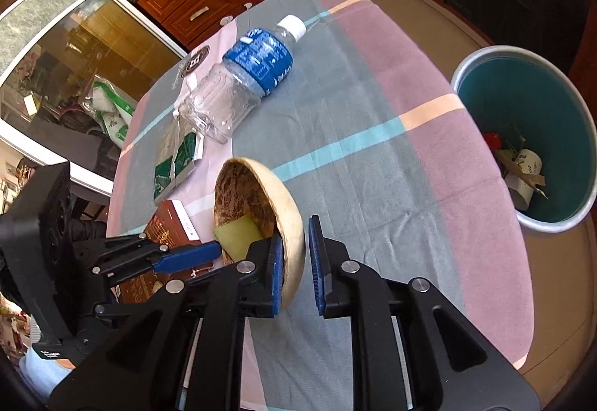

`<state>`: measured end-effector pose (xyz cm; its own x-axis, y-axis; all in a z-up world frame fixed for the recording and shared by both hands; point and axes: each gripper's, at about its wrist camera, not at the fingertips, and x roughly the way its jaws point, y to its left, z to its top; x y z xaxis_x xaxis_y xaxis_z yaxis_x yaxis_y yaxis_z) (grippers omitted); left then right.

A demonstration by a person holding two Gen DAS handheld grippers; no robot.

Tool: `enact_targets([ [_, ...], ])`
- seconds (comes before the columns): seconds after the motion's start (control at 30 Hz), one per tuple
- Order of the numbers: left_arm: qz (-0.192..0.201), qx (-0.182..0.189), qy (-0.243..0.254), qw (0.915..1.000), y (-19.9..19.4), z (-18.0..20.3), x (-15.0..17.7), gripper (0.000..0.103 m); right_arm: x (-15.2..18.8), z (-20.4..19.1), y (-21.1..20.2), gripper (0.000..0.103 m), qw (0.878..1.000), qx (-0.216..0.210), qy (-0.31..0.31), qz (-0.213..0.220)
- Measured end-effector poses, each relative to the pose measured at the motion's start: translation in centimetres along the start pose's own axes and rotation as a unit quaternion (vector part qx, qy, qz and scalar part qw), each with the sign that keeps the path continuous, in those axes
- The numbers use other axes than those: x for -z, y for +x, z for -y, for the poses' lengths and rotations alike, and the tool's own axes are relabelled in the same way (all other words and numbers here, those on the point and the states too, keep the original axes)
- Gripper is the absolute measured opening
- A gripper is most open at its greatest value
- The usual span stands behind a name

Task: Collect trash
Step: 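Lift the bowl with the right tool and tilt it toward the left tool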

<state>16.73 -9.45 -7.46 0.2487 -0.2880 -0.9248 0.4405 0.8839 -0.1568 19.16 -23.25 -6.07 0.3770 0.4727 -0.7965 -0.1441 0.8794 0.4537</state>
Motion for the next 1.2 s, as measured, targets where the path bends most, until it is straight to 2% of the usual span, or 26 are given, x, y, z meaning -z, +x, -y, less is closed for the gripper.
enact_targets([
  [0.17, 0.007, 0.022, -0.003, 0.9997, -0.6, -0.7, 0.6, 0.027, -1.0, -2.4, -3.4, 0.019, 0.998, -0.010, -0.041, 0.056],
  [0.23, 0.010, 0.032, -0.016, 0.9993, -0.8, -1.3, 0.7, 0.027, -1.3, -3.8, -4.0, 0.024, 0.996, -0.020, -0.060, 0.061],
  [0.3, 0.016, 0.037, -0.017, 0.9990, -1.3, -1.6, 0.9, 0.027, -1.4, -4.9, -2.6, 0.038, 0.996, -0.041, -0.078, 0.025],
  [0.37, 0.021, 0.027, -0.011, 0.9994, -1.7, -1.8, 1.3, 0.027, -0.8, -5.1, -0.3, 0.039, 0.995, -0.054, -0.077, -0.026],
  [0.43, 0.018, 0.025, -0.007, 0.9995, -1.7, -2.1, 1.6, 0.027, -0.4, -4.7, 1.8, 0.039, 0.995, -0.045, -0.071, -0.057],
  [0.6, 0.014, 0.036, -0.010, 0.9992, -0.8, -2.8, 2.1, 0.027, -0.3, -3.3, 4.6, 0.040, 0.995, -0.029, -0.047, -0.085],
  [0.7, 0.012, 0.040, -0.013, 0.9990, -0.1, -3.2, 1.8, 0.027, -0.2, -2.6, 5.4, 0.046, 0.994, -0.036, -0.033, -0.098],
  [0.83, 0.017, 0.048, -0.023, 0.9984, -0.5, -3.6, 1.7, 0.027, -0.2, -2.7, 5.4, 0.046, 0.994, -0.038, -0.044, -0.093],
  [0.97, 0.020, 0.053, -0.028, 0.9980, -0.6, -3.9, 1.4, 0.027, 0.2, -3.3, 5.2, 0.043, 0.994, -0.023, -0.071, -0.081],
  [1.0, 0.020, 0.053, -0.027, 0.9981, -0.7, -3.9, 1.5, 0.027, 0.2, -3.3, 5.1, 0.029, 0.994, -0.031, -0.068, -0.082],
  [1.03, 0.020, 0.051, -0.025, 0.9982, -1.0, -4.0, 1.7, 0.027, 0.2, -3.2, 5.3, 0.029, 0.993, -0.046, -0.058, -0.093],
  [1.13, 0.019, 0.050, -0.029, 0.9982, -1.3, -4.0, 1.8, 0.027, 0.2, -3.4, 5.4, 0.028, 0.994, -0.042, -0.055, -0.088],
  [1.2, 0.019, 0.048, -0.033, 0.9981, -1.4, -4.1, 1.8, 0.027, 0.1, -3.4, 5.2, 0.024, 0.993, -0.054, -0.048, -0.089],
])
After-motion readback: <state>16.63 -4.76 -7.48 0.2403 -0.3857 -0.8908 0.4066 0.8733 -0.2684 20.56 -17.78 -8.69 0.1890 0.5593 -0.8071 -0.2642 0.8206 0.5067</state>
